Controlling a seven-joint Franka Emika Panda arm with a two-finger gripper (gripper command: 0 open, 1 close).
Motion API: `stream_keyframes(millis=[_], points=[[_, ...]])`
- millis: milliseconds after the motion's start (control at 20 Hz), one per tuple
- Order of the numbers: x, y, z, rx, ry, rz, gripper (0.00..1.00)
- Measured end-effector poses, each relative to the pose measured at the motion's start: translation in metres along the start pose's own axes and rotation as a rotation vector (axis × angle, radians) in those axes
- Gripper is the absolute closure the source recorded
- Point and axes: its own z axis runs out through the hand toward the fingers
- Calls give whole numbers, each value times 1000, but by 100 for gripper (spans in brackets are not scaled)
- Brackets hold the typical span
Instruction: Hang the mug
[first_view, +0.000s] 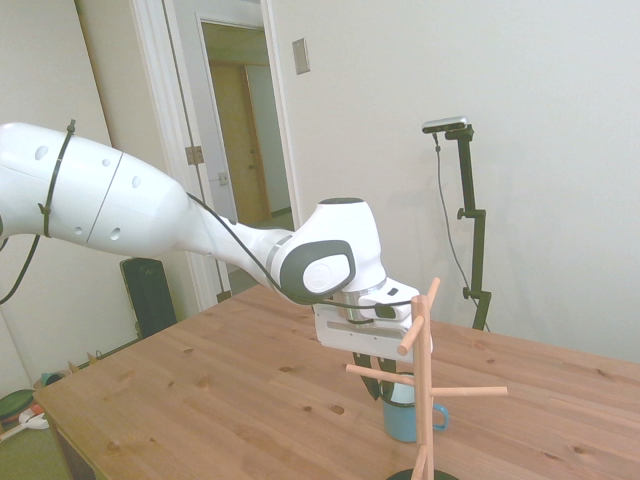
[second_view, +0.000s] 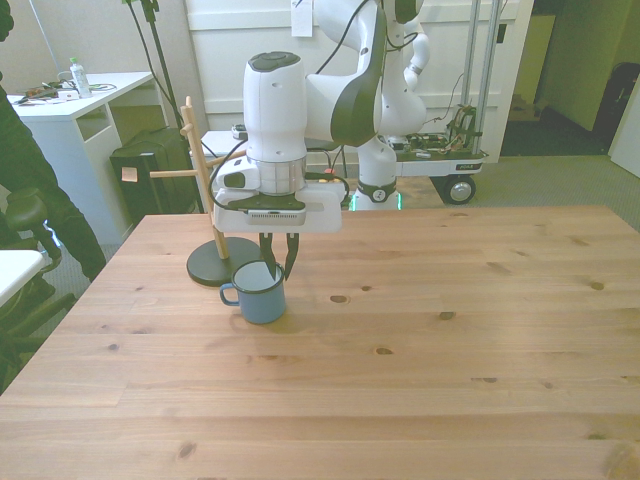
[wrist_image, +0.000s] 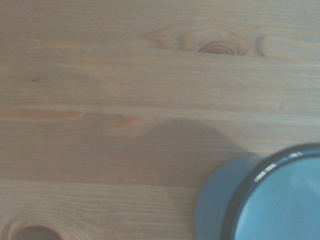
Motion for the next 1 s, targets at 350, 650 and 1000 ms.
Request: stream_keyframes(millis=[350, 650, 1000], points=[[0, 0, 1, 0, 1, 0, 100], [2, 3, -10, -27, 31, -36, 100], [-1, 8, -47, -61, 90, -79, 100]])
